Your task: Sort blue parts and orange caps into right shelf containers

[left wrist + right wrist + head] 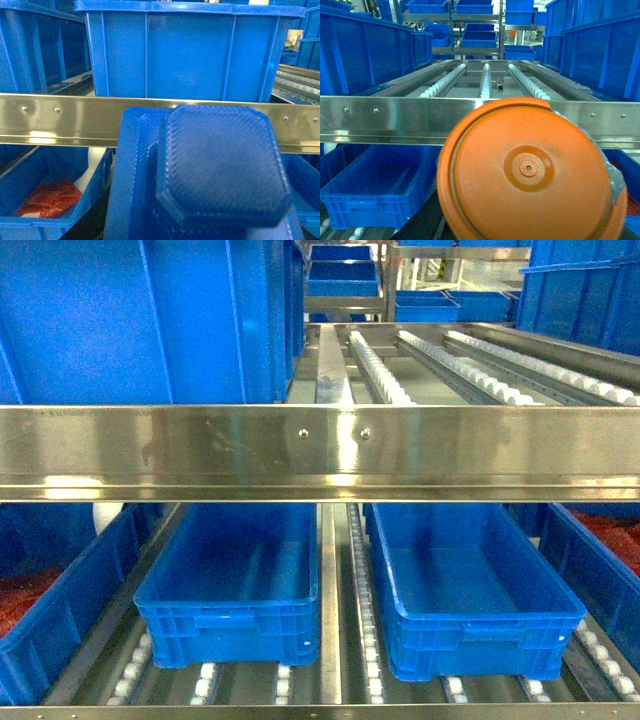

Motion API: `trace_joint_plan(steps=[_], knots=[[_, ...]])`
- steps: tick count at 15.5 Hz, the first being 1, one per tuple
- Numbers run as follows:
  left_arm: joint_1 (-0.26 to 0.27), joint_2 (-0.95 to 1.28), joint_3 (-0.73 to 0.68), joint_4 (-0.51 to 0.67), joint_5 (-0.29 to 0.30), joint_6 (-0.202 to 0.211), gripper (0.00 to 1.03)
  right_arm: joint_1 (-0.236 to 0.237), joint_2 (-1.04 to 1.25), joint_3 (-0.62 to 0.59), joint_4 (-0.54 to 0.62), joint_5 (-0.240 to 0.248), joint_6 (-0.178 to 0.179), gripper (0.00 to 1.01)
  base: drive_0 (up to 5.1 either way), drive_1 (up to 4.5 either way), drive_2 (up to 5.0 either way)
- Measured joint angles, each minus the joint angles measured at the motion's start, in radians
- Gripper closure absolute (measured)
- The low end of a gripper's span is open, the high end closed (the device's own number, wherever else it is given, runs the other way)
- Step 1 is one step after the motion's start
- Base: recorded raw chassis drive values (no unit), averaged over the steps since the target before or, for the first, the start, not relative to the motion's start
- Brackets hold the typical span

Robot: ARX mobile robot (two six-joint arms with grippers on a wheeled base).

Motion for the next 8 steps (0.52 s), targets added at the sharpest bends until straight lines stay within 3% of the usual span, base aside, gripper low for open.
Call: trace_joint_plan(steps=[8], knots=[[0.000,0.000,0.000,0.002,0.006,0.000,0.60,0.000,0.000,0.000,-0.002,0.001,0.000,0.56,0.0,0.00,0.0]])
